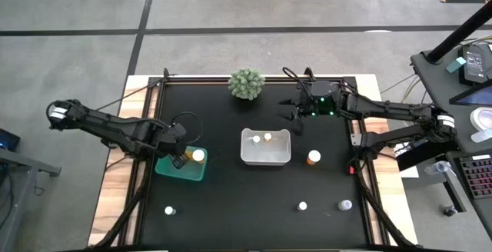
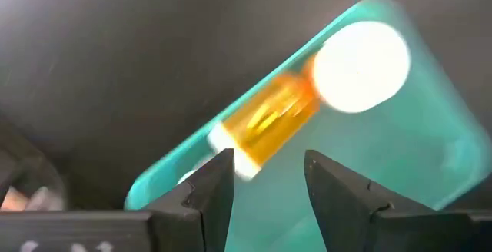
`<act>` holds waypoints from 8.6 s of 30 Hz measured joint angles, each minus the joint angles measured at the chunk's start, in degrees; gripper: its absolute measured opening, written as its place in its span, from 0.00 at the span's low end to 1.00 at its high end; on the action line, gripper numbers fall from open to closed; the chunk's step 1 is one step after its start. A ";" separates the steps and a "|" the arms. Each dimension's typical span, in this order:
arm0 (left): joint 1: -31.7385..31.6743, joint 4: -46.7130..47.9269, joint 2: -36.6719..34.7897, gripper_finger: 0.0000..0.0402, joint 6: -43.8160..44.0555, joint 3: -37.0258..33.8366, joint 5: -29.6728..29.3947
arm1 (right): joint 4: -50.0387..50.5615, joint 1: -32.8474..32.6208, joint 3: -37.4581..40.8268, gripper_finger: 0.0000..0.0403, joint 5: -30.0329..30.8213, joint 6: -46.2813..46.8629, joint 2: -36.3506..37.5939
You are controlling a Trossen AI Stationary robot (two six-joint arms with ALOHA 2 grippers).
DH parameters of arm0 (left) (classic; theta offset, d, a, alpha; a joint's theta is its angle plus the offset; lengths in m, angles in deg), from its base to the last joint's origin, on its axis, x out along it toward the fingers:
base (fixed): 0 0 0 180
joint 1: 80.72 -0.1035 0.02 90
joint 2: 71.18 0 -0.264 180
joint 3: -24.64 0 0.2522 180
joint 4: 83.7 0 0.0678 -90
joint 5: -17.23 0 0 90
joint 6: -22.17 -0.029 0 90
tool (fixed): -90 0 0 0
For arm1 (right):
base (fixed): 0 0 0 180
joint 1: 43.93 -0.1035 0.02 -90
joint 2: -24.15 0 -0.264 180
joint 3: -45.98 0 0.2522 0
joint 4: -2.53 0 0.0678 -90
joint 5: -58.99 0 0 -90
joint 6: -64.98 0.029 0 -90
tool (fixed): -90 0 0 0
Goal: Pick and place medicine bottles into bin by pill shape (circle, oval)
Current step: Put the orange capsule bottle into the blue bin
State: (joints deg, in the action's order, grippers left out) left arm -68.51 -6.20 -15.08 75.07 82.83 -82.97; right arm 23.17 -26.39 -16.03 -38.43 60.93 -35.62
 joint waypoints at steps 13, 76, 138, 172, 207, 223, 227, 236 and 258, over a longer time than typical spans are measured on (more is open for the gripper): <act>-0.67 -39.38 0.11 0.35 -52.48 0.59 -2.42 | 4.81 -0.02 0.00 0.50 -0.59 17.60 0.00; -5.88 -54.31 0.13 0.35 -75.93 0.31 -4.05 | 41.90 -25.18 8.81 0.78 7.25 85.19 -0.46; -1.72 -55.26 13.11 0.35 -45.46 -1.07 -4.38 | 11.28 -19.64 -23.37 0.50 6.17 17.94 -26.74; -1.86 -70.82 13.42 0.54 -42.79 -7.54 0.17 | 13.55 -18.64 -39.44 0.50 -1.41 4.14 -40.54; 2.16 -87.25 12.48 0.39 -59.08 -8.35 -0.13 | -10.37 -21.77 -14.47 0.60 -1.47 -1.27 -20.87; 2.10 -94.23 12.48 0.39 -60.89 -8.35 0.03 | -57.85 -22.01 -0.92 0.60 -3.94 -4.04 -29.03; 2.08 -94.28 12.48 0.39 -61.22 -8.35 0.01 | -59.76 -22.01 -2.18 0.60 -5.94 -3.02 -30.74; 2.03 -94.13 12.50 0.39 -61.22 -8.33 -0.74 | -59.93 -22.03 -3.45 0.59 -6.16 -3.02 -31.12; 2.04 -94.79 12.50 0.39 -61.06 -8.33 -3.64 | -59.84 -21.92 -4.26 0.40 -2.84 -1.97 -31.15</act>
State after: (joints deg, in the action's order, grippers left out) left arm -66.47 -100.98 -2.58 14.00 74.50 -86.61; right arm -36.68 -48.31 -20.30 -41.26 58.96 -66.77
